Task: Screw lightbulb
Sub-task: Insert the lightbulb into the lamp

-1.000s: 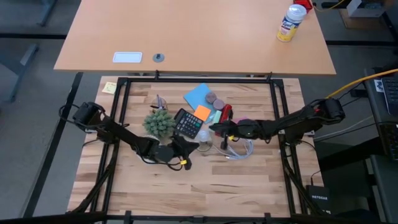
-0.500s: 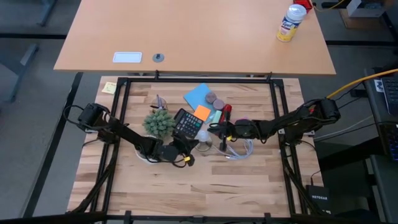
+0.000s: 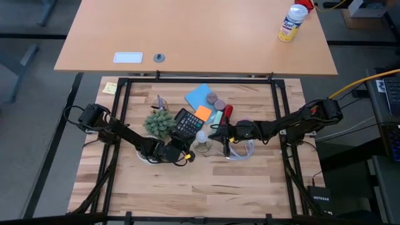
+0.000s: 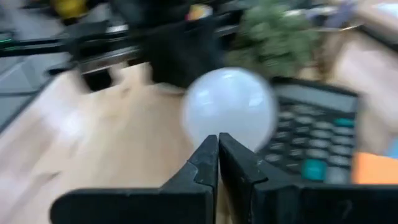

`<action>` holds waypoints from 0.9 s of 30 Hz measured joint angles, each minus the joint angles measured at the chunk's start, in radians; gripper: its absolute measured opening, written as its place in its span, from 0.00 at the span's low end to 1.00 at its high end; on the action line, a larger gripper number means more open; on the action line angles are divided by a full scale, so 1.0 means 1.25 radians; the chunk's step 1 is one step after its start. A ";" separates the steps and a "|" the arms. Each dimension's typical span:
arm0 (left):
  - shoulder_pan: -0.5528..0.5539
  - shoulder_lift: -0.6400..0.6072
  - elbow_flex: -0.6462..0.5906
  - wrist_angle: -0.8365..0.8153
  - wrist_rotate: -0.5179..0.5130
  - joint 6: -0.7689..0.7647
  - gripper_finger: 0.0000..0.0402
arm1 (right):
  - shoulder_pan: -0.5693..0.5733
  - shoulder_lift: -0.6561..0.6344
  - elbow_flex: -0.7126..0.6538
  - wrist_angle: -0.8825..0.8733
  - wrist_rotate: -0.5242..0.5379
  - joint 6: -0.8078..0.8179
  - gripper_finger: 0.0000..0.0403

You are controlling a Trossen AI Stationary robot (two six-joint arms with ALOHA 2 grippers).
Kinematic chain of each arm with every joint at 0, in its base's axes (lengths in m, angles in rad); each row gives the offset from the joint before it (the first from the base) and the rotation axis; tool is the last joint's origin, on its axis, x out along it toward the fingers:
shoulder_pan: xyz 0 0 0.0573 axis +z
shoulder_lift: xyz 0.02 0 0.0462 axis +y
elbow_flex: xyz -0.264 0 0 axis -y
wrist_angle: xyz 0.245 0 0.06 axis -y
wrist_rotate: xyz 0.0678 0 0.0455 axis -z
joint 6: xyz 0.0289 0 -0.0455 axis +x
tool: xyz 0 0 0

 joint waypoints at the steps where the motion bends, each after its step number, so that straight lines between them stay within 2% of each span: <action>1: 0.001 0.000 0.000 0.004 -0.006 -0.001 0.05 | 0.000 0.001 0.000 -0.002 -0.019 0.001 0.05; 7: 0.008 0.000 0.003 -0.003 -0.018 -0.004 0.05 | 0.000 0.003 0.000 -0.004 -0.093 0.002 0.05; 12: 0.004 -0.005 0.002 -0.005 -0.068 0.028 0.05 | -0.001 -0.004 0.000 0.027 -0.093 -0.002 0.05; 17: -0.003 -0.052 0.002 0.000 -0.074 0.093 0.05 | -0.001 -0.062 0.000 0.043 -0.083 -0.046 0.05; 21: -0.016 -0.097 0.002 0.001 -0.057 0.129 0.05 | -0.001 -0.105 0.000 0.036 0.009 -0.096 0.05; 27: -0.024 -0.099 0.002 0.005 0.109 0.086 0.05 | -0.008 -0.081 0.000 0.036 0.197 -0.136 0.05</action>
